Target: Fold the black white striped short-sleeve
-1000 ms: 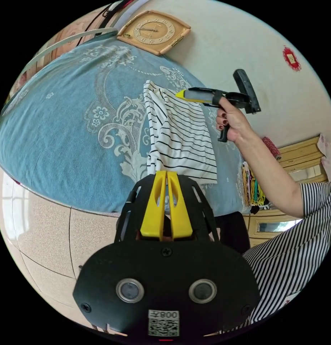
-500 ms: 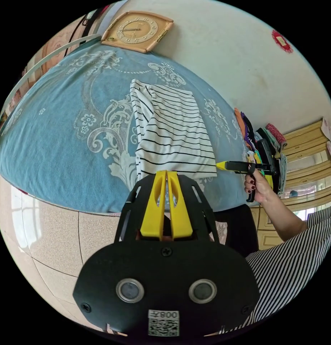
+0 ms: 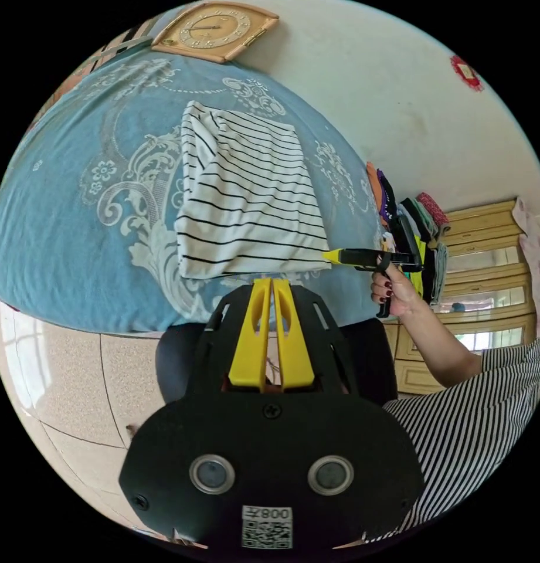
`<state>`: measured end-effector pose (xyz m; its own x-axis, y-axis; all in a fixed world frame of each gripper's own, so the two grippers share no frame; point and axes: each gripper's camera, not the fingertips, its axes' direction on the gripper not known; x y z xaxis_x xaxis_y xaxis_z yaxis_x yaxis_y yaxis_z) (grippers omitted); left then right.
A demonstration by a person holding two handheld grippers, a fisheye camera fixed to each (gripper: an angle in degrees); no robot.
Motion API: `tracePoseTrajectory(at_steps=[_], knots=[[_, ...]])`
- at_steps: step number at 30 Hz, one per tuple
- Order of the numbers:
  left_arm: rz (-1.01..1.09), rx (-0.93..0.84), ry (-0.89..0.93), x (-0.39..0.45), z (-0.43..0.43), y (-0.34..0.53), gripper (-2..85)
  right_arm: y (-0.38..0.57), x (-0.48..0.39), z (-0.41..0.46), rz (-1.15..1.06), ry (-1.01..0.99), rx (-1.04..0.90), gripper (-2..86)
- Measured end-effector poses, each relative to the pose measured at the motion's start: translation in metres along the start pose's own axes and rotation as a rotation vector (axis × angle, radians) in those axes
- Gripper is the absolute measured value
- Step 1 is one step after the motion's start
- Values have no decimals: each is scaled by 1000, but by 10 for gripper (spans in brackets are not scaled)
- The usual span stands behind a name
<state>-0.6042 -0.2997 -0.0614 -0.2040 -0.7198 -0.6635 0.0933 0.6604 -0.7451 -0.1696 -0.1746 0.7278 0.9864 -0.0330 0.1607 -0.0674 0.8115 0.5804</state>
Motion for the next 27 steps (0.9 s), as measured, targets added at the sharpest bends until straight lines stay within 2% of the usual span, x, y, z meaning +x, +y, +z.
tracePoseTrajectory(at_steps=[3, 5, 10, 14, 20, 27], knots=[[-49, -24, 210, 3, 29, 7, 27, 11, 13, -7, 11, -101, 26, 20], [-124, -23, 422, -4, 55, 13, 44, 16, 18, -9, 14, -126, 33, 19], [-277, 21, 648, -18, 100, 23, 67, 26, 28, -3, 1, -130, 18, 17], [-432, 76, 845, -33, 132, 39, 51, 32, 35, -1, -6, -130, 11, 19], [-436, 112, 889, -35, 143, 58, 26, 44, 55, 4, 20, -145, 31, 32], [-435, 125, 920, -36, 149, 75, 20, 63, 93, 16, 87, -303, 87, 72]])
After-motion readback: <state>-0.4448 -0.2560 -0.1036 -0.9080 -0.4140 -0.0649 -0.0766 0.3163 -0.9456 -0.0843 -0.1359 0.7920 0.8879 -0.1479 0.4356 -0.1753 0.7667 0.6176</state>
